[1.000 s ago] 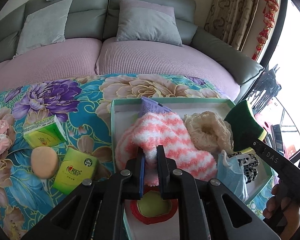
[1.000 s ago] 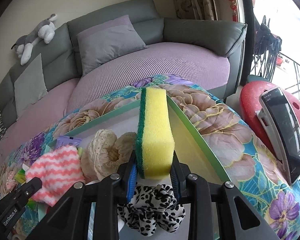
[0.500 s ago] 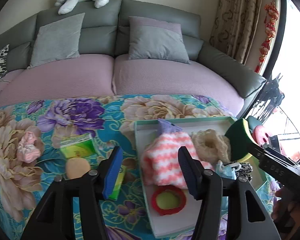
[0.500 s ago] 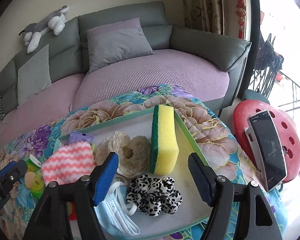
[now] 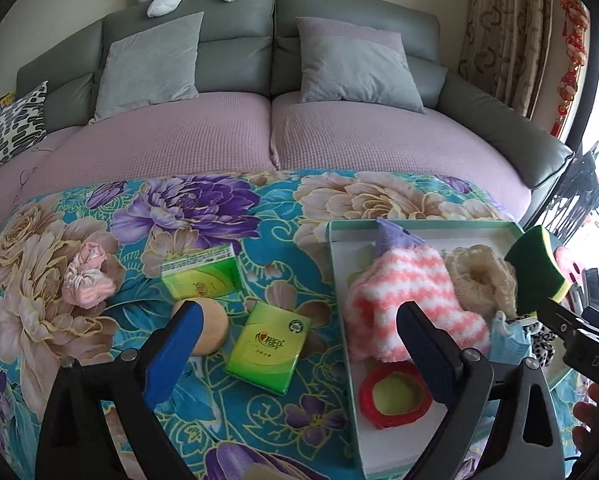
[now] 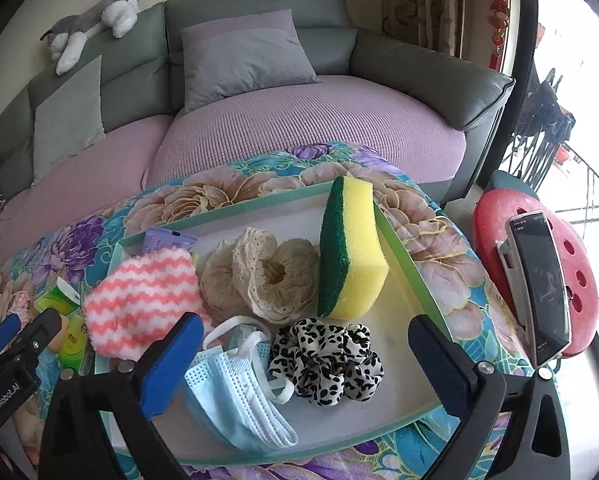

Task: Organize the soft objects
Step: 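Withdraw both open tools from the tray back toward the pile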

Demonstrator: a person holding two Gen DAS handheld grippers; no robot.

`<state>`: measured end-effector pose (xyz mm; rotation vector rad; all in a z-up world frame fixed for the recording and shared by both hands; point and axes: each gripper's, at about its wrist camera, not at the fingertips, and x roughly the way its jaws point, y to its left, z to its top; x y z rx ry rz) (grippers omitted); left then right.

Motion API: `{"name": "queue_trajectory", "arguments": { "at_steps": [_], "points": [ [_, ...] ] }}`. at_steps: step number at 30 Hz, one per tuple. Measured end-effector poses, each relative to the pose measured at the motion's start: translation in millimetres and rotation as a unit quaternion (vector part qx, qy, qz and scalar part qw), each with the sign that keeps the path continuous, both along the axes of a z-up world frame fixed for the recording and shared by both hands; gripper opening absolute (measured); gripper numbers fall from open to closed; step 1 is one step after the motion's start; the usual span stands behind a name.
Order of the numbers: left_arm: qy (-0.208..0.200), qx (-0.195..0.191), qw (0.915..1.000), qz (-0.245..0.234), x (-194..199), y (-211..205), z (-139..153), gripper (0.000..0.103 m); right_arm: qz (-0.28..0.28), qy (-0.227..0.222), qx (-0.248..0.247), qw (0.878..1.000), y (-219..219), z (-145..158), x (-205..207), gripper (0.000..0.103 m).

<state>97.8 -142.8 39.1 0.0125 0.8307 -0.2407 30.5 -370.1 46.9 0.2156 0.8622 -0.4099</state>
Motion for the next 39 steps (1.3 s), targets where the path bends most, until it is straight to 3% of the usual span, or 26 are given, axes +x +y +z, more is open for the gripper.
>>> {"name": "queue_trajectory", "arguments": {
  "at_steps": [14,19,25,33,39],
  "points": [
    [0.009,0.011,0.9995,0.029,6.4,16.5,-6.3,0.098,0.016,0.017,-0.015,1.000,13.0,-4.6,8.2,0.103],
    [-0.007,0.010,0.9992,0.039,6.8,28.4,0.1,0.098,0.027,-0.001,-0.023,0.999,25.2,6.5,8.5,0.103],
    [-0.017,0.009,0.9960,0.087,8.5,66.7,9.1,0.098,0.082,-0.016,0.003,0.996,59.9,9.8,22.0,0.103],
    [-0.022,0.021,0.9787,0.203,4.6,154.8,12.7,0.098,0.131,0.002,0.031,0.991,109.4,-3.1,45.3,0.103],
    [-0.025,0.019,0.9684,0.247,-1.3,202.4,15.5,0.098,0.159,0.010,0.026,0.987,146.2,-7.3,55.4,0.103]
  ]
}}
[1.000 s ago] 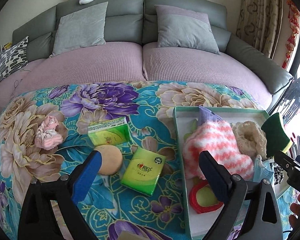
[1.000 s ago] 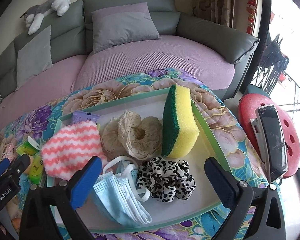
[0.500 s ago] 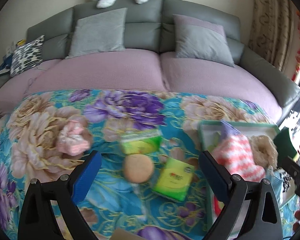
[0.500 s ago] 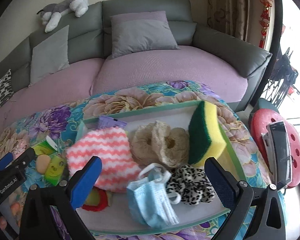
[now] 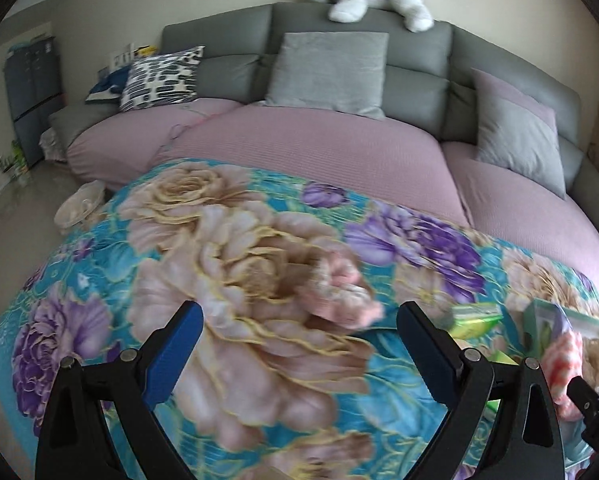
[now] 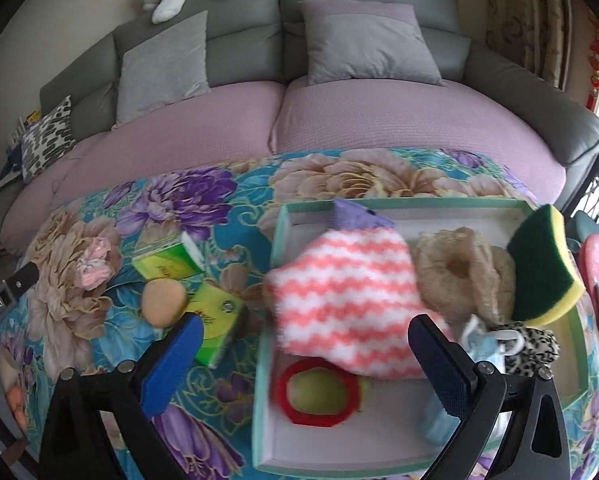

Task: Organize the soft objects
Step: 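Withdraw both open tools from the tray back toward the pile, then grasp the pink lace scrunchie with the left tool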

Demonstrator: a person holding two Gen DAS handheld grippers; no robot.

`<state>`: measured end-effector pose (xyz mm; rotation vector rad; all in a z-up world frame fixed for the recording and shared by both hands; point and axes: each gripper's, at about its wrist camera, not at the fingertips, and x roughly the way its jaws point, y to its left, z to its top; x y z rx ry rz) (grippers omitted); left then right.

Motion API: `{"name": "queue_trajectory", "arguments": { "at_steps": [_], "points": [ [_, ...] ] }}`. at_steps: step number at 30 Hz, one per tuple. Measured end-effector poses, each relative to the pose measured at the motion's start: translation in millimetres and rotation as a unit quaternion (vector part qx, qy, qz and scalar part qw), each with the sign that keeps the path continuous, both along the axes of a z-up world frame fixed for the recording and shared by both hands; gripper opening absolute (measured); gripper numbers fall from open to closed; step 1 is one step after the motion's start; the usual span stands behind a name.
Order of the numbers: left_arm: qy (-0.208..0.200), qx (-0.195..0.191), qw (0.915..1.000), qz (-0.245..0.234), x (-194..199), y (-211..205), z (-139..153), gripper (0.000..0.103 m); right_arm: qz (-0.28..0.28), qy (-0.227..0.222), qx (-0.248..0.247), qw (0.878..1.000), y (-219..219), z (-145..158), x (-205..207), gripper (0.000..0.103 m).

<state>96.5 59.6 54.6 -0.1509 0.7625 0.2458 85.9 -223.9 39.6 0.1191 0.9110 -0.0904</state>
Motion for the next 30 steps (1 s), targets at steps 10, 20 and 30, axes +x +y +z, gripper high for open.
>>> {"name": "queue_trajectory", "arguments": {
  "at_steps": [10,20,30],
  "points": [
    [0.001,0.005,0.9992,0.040,-3.7,49.2,-1.8,0.098,0.061,0.001,0.001,0.998,64.3,-7.1,22.4,0.103],
    [-0.023,-0.006,0.9996,0.014,16.3,50.8,-18.8,0.098,0.072,0.002,0.007,0.997,84.3,-25.6,44.7,0.103],
    [-0.001,-0.029,0.9988,-0.039,49.7,29.0,-42.2,0.098,0.064,0.004,0.000,0.998,82.5,-40.7,62.5,0.103]
  ]
}}
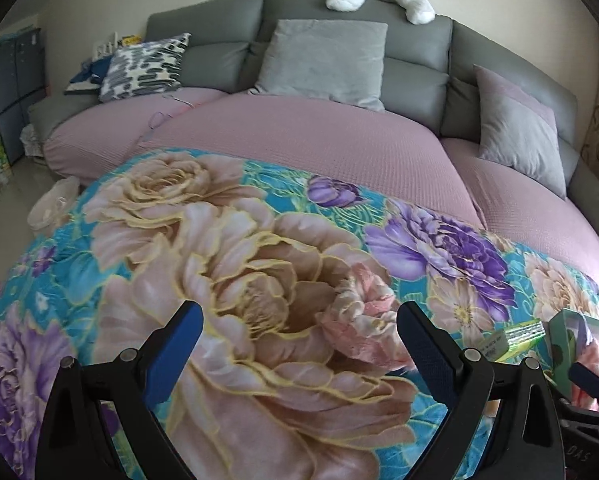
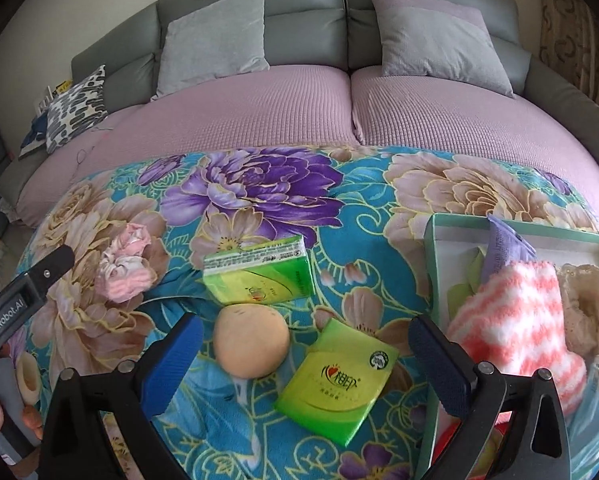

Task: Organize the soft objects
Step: 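Grasp the pink lace scrunchie with the left tool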

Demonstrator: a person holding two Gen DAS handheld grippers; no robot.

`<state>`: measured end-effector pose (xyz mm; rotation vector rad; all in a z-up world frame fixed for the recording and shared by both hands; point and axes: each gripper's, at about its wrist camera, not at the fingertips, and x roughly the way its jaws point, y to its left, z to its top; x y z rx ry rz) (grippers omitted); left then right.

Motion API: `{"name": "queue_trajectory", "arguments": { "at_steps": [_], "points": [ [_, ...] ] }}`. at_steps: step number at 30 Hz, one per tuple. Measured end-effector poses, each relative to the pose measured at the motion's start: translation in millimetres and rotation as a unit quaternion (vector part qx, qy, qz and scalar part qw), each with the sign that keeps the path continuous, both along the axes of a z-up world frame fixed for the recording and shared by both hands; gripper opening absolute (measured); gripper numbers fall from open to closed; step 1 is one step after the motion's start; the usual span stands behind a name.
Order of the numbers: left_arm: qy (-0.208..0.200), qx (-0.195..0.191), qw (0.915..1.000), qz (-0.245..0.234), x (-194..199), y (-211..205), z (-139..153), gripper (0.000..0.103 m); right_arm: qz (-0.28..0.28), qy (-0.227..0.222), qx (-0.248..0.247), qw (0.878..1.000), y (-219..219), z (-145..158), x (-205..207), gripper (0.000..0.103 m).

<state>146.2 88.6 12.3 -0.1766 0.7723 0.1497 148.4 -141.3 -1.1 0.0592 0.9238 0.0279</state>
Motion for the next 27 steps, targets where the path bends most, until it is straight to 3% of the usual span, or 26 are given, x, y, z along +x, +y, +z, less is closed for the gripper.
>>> {"name": "queue_trajectory", "arguments": {
  "at_steps": [9,13,17,19,21,27],
  "points": [
    [0.040,-0.013,0.9987,-0.029,21.6,-19.6,-29.1,0.097,0.000,-0.005,-0.014,1.000,2.2,-2.7,8.8,0.103],
    [0.051,0.007,0.9980,-0.036,26.9,-28.1,-38.4,0.096,0.000,-0.004,-0.016,1.000,1.5,-3.9,11.7,0.103],
    [0.052,-0.016,0.9975,-0.045,30.4,-27.3,-43.3,0.077,0.006,-0.003,-0.024,1.000,5.0,-6.0,14.5,0.103],
    [0.051,-0.019,0.9973,-0.049,30.8,-27.8,-43.7,0.073,0.009,-0.004,-0.026,1.000,6.7,-6.2,15.1,0.103],
    [0.047,-0.023,0.9970,-0.057,30.9,-28.9,-42.4,0.057,0.012,-0.005,-0.027,1.000,8.1,-6.2,15.5,0.103],
    [0.048,-0.034,0.9956,-0.073,32.6,-32.0,-42.5,0.033,0.015,-0.004,-0.029,0.999,10.3,-7.2,16.9,0.103]
  ]
}}
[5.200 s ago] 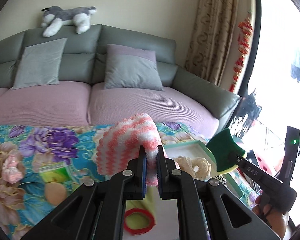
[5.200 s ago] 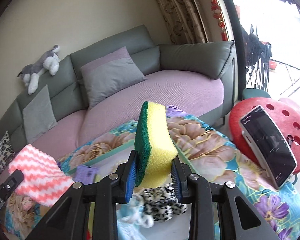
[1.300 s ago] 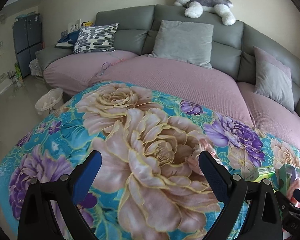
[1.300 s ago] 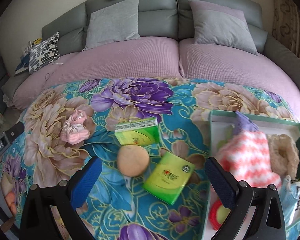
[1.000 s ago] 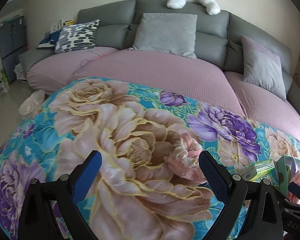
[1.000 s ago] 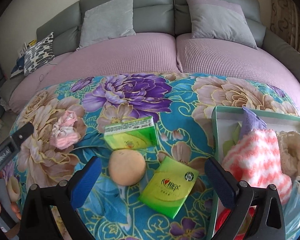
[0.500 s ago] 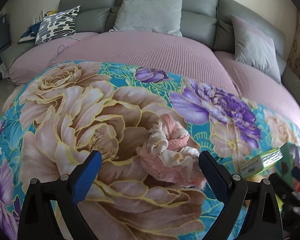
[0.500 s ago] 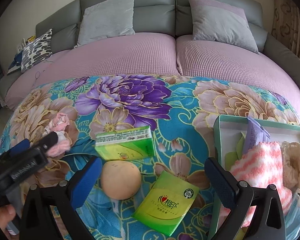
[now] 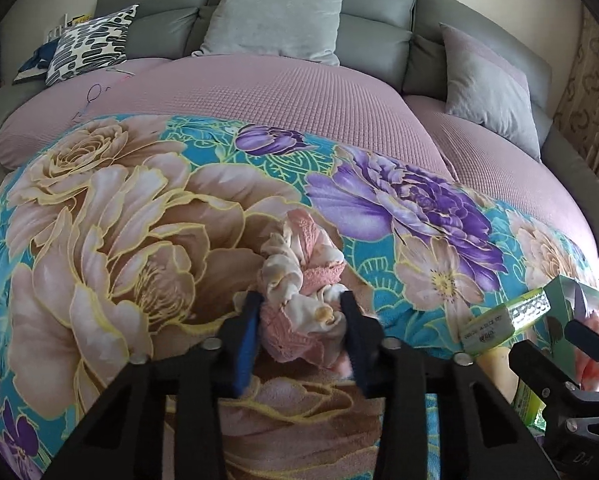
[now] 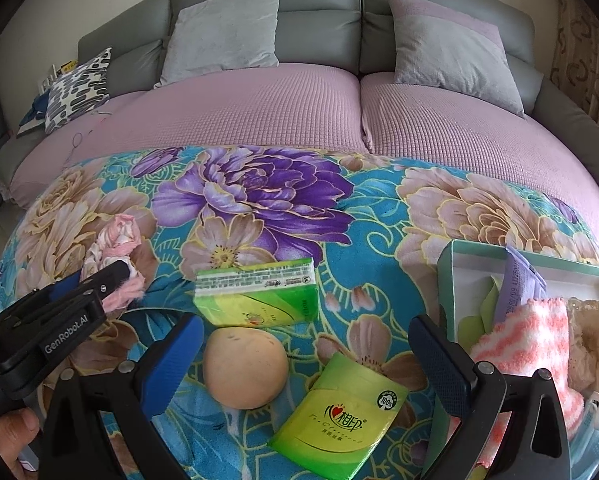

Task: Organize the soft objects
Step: 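Grasp the pink lace scrunchie with the left tool, then lift the pink scrunchie with the left tool while the right tool grasps the green tissue pack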

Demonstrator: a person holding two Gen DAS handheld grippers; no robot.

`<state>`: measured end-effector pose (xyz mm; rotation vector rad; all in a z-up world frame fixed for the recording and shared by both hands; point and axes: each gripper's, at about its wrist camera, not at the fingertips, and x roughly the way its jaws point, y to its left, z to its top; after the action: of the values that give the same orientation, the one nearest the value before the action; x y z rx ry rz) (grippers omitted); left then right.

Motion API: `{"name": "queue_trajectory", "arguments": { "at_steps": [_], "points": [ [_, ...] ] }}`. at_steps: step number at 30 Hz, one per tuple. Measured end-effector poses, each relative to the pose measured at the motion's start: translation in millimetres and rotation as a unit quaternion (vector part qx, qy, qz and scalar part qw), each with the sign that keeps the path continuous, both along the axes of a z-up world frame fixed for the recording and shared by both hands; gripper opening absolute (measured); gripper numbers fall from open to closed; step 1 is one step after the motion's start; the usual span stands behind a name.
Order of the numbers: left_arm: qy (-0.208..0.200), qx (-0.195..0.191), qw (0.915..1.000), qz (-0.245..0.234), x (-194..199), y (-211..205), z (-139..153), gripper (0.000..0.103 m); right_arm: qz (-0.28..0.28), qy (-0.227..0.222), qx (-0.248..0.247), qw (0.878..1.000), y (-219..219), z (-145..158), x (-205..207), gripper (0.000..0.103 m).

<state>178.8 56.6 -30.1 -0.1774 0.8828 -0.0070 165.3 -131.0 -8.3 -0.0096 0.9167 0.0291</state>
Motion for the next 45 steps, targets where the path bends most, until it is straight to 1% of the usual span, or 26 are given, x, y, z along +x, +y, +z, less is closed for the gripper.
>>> {"name": "queue_trajectory", "arguments": {
  "at_steps": [1,3,6,13,19,24,26,28,29,32,33,40,45],
  "points": [
    [0.000,-0.002,1.0000,-0.002,-0.2,0.2,-0.1,0.031,0.000,0.000,0.000,1.000,0.0,-0.1,0.3,0.103],
    [0.001,-0.006,1.0000,-0.006,-0.9,-0.5,0.2,0.020,0.000,0.000,0.001,1.000,0.0,-0.5,0.9,0.103],
    [0.005,-0.010,0.9999,-0.009,-1.6,-1.4,1.9,0.015,0.005,-0.001,0.002,1.000,2.3,-1.3,2.4,0.103],
    [0.003,-0.001,1.0000,-0.009,-4.8,-0.7,11.1,0.014,0.017,-0.008,-0.003,1.000,11.8,-2.9,6.1,0.103],
    [-0.001,0.002,1.0000,0.000,-7.6,4.3,18.6,0.014,0.012,-0.008,-0.008,1.000,14.0,-9.1,11.8,0.103],
    [0.000,0.001,1.0000,0.001,-8.0,4.6,19.0,0.014,0.010,-0.021,-0.004,1.000,12.8,-8.9,12.6,0.103],
    [0.001,0.002,1.0000,0.001,-7.9,4.5,18.7,0.014,0.012,-0.022,-0.002,1.000,13.1,-9.2,13.2,0.098],
    [0.001,0.003,1.0000,0.001,-7.8,4.2,18.9,0.014,0.018,-0.021,0.002,1.000,13.7,-10.1,14.0,0.088],
    [0.001,0.003,1.0000,0.001,-7.7,3.8,19.2,0.014,0.021,-0.020,0.007,1.000,13.8,-10.6,14.3,0.086],
    [0.001,0.005,1.0000,-0.001,-7.7,2.9,19.8,0.014,0.028,-0.028,0.013,0.999,15.1,-7.7,12.5,0.073],
    [0.000,0.005,1.0000,-0.001,-7.7,2.5,20.0,0.014,0.030,-0.032,0.012,0.999,15.9,-6.2,11.4,0.066],
    [-0.003,0.008,0.9999,-0.007,-8.8,-1.1,23.2,0.014,0.042,-0.039,0.019,0.998,17.2,-2.5,8.9,0.066],
    [-0.009,0.013,0.9998,-0.011,-12.1,-6.5,30.0,0.014,0.039,-0.046,0.020,0.998,14.3,5.4,4.3,0.066]
  ]
}}
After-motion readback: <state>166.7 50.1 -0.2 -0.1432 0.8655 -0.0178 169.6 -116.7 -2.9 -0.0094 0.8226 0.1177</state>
